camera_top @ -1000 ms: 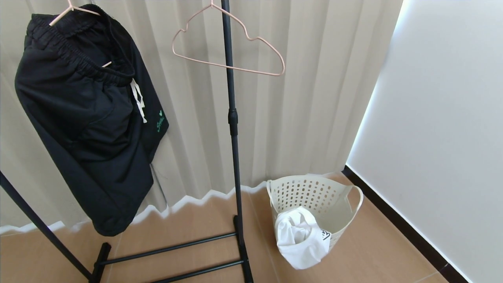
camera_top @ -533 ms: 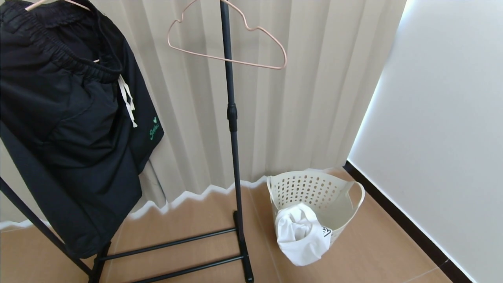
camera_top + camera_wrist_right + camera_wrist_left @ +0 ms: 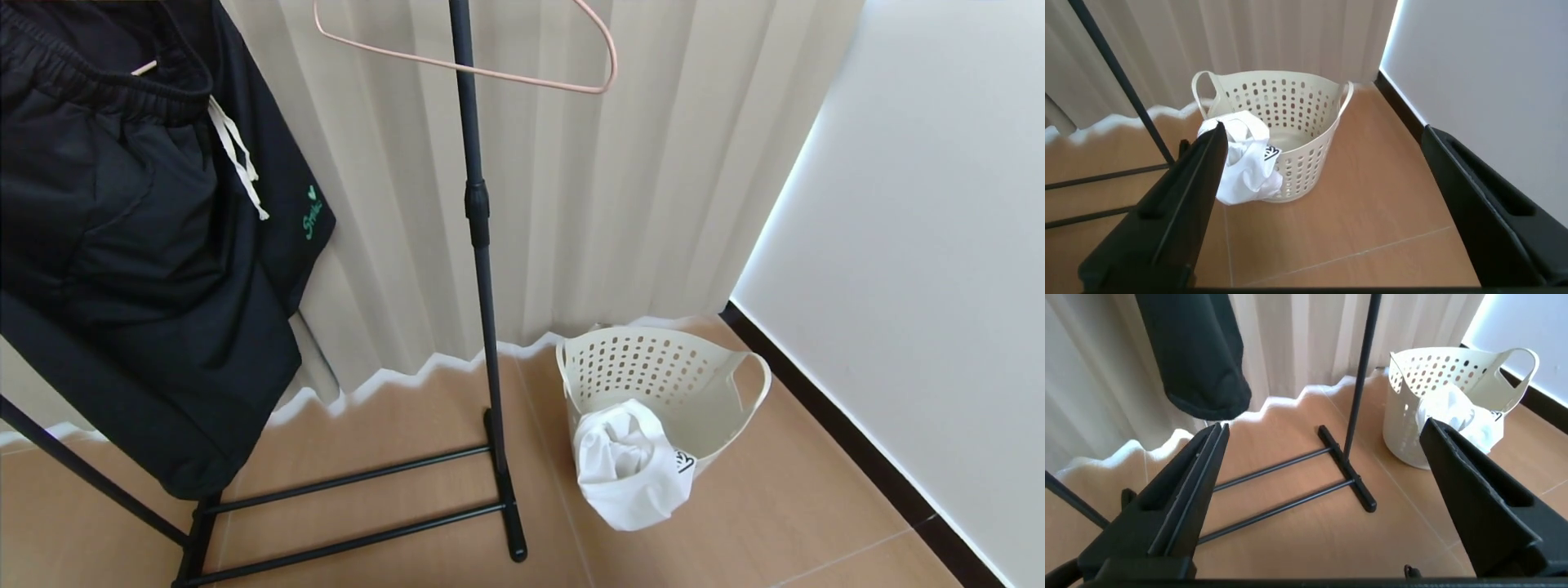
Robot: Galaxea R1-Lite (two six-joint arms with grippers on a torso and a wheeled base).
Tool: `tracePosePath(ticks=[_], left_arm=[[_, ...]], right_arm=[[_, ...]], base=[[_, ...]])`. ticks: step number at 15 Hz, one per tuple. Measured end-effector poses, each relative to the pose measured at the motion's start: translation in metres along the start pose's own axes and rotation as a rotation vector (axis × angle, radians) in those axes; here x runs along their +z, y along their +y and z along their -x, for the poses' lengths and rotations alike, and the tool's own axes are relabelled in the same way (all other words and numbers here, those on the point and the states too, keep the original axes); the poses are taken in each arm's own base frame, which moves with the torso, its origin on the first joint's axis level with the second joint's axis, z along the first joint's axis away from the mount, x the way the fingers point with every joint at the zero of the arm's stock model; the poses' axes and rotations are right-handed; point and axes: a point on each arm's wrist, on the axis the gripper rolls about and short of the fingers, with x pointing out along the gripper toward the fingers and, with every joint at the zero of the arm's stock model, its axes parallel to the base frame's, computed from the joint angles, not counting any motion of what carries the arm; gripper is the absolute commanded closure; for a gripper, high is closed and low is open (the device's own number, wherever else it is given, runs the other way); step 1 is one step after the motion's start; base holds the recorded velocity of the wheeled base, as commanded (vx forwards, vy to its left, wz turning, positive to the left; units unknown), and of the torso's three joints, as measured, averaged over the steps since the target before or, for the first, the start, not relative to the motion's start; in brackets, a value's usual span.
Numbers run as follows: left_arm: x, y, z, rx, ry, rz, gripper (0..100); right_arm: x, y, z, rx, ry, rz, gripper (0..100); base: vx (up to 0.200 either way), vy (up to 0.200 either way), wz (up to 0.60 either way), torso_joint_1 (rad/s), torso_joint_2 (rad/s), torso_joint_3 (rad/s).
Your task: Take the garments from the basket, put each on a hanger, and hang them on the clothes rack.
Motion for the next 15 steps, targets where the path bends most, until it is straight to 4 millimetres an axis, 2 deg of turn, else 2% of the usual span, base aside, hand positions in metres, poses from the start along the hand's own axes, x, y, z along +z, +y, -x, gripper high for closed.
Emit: tracePosePath(ticks=[15], left_arm=[[0.0002, 0.0001, -0.0001, 0.002, 0.001, 0.002, 0]], right_arm=[[0.0000, -0.0001, 0.0000, -0.006, -0.001, 0.003, 0]], base=[[0.000, 0.000, 0.00, 0.004, 0.00, -0.196]])
